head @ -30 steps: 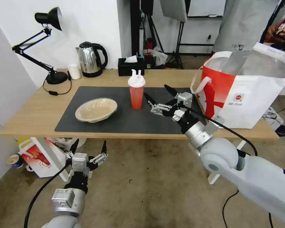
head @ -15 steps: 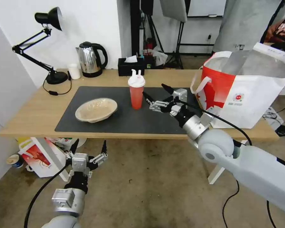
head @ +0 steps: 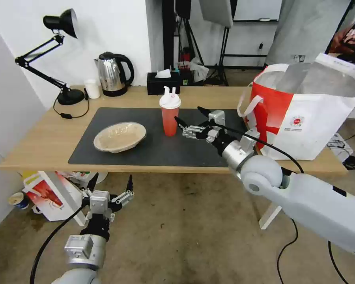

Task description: Pick up the trash from the table and place it into the takeout bag.

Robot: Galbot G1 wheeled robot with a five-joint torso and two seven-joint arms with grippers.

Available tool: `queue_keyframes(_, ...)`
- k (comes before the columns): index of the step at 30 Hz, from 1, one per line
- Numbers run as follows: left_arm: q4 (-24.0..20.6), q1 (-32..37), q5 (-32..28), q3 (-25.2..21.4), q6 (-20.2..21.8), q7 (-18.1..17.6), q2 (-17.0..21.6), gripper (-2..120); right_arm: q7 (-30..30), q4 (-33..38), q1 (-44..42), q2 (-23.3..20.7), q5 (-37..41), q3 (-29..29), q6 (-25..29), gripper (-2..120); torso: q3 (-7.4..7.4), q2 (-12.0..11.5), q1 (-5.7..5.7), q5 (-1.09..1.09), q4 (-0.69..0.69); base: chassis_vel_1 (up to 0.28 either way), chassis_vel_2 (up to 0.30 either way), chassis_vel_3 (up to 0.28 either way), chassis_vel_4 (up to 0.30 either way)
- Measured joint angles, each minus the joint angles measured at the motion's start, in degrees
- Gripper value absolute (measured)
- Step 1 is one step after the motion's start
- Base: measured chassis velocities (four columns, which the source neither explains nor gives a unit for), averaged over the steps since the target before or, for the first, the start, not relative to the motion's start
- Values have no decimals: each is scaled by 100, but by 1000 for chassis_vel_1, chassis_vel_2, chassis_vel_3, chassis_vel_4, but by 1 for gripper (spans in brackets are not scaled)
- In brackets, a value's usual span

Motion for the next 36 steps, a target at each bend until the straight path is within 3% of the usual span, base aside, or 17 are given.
queue_keyframes(20,0,0,0,0,0,0,0,100,93,-300,295,293,289,-468,-85,100,0,0,0,0,0,0,0,0,0)
queue_keyframes(36,0,0,0,0,0,0,0,100,24,-975,546,618,152,-620,-83,100,0,0,0,0,0,0,0,0,0)
